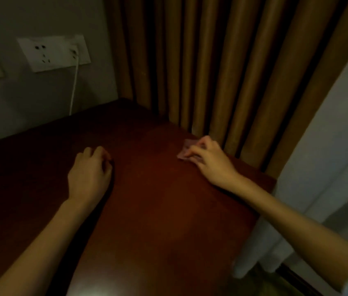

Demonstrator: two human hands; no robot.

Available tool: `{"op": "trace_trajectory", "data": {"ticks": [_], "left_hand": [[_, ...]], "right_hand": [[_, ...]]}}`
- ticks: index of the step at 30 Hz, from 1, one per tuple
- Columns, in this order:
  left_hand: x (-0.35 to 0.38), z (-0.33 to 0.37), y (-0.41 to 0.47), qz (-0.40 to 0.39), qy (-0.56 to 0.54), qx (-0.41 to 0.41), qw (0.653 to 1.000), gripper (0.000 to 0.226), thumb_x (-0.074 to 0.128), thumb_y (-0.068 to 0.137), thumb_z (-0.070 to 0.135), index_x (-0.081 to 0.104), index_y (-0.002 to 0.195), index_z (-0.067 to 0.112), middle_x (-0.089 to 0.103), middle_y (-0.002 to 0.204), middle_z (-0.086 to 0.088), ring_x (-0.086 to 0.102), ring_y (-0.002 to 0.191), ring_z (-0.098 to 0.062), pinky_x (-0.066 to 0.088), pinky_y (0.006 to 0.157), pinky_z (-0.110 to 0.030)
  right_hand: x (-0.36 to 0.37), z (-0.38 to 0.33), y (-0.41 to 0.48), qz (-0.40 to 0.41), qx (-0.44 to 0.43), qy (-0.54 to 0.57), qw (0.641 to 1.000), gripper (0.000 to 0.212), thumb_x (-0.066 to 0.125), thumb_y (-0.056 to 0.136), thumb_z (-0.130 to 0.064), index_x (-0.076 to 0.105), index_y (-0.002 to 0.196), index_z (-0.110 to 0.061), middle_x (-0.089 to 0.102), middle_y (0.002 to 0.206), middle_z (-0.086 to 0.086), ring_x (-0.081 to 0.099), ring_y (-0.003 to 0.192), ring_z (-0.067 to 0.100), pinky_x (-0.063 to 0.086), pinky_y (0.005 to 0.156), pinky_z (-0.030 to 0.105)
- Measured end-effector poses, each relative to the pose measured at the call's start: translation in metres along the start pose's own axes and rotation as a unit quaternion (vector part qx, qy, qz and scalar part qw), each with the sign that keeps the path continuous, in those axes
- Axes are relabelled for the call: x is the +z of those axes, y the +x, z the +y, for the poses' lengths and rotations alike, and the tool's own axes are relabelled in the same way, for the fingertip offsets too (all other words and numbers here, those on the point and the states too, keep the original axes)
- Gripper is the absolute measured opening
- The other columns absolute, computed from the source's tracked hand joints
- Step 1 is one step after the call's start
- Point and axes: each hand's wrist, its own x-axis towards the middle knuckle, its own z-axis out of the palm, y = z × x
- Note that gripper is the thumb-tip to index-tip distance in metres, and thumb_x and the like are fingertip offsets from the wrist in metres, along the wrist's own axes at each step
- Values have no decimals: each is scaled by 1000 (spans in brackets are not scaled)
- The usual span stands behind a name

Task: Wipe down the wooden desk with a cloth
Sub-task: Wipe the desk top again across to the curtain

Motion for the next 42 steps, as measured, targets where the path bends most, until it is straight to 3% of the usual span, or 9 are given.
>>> {"op": "trace_trajectory", "data": {"ticks": [6, 11, 16, 21, 25, 30, 36, 39, 42], "left_hand": [[14, -7, 18, 5, 24, -27, 999, 20, 53, 92, 17, 51, 108, 7, 53, 105, -17, 51, 92, -31, 40, 63, -36], [19, -14, 20, 37, 1, -28, 999, 17, 53, 91, 18, 52, 101, 4, 54, 100, -20, 51, 91, -35, 37, 62, -37], [20, -17, 19, 40, -29, -25, 998, 15, 52, 93, 22, 53, 100, 9, 55, 98, -13, 51, 87, -26, 37, 60, -32], [21, -17, 19, 38, -26, -27, 999, 18, 50, 94, 23, 53, 104, 9, 55, 102, -13, 52, 91, -27, 43, 64, -35], [24, -15, 19, 40, -19, -22, 999, 17, 51, 93, 21, 54, 103, 7, 56, 99, -15, 53, 87, -28, 45, 63, -36], [23, -16, 20, 26, -17, -35, 999, 20, 53, 92, 22, 54, 105, 7, 57, 101, -15, 54, 91, -30, 45, 67, -38], [20, -17, 18, 31, -11, -47, 998, 21, 48, 95, 30, 55, 108, 14, 58, 101, -8, 54, 88, -21, 48, 67, -32], [22, -17, 19, 37, -10, -46, 998, 23, 47, 96, 30, 56, 109, 14, 58, 102, -8, 54, 88, -21, 48, 70, -34], [24, -16, 20, 40, -3, -46, 998, 23, 48, 95, 29, 57, 108, 13, 59, 100, -9, 55, 87, -22, 48, 69, -33]], "right_hand": [[-19, -39, -69, -29, -44, -5, 999, 20, 42, 91, -46, 57, 102, -39, 39, 96, -9, 40, 88, 8, 39, 72, 27], [37, -114, -2, -61, -160, 28, 985, 18, 53, 93, -39, 62, 104, -28, 45, 102, 0, 41, 91, 13, 43, 69, 33], [51, -55, 77, -28, -76, -4, 997, 14, 57, 90, -36, 65, 100, -30, 51, 95, 5, 53, 91, 25, 44, 84, 44], [2, 8, 16, 11, 39, -54, 998, 11, 56, 92, -35, 59, 101, -40, 44, 93, -3, 52, 95, 21, 42, 80, 32], [1, -40, -33, -14, -18, -62, 998, 12, 49, 92, -41, 54, 102, -40, 47, 101, -6, 49, 95, 14, 45, 78, 34], [54, -108, 31, -48, -151, -26, 987, 16, 43, 95, -40, 49, 108, -33, 44, 107, -1, 39, 93, 11, 42, 75, 32], [57, -24, 123, -37, -25, -31, 999, 20, 49, 96, -34, 62, 109, -26, 45, 101, 2, 51, 100, 25, 41, 90, 38], [30, 9, 89, -20, 24, -62, 998, 20, 47, 96, -34, 60, 110, -28, 39, 95, -4, 48, 100, 22, 36, 82, 28], [21, -15, 40, -16, -20, -77, 997, 22, 45, 94, -41, 59, 107, -30, 41, 96, -6, 48, 95, 17, 41, 78, 31]]}}
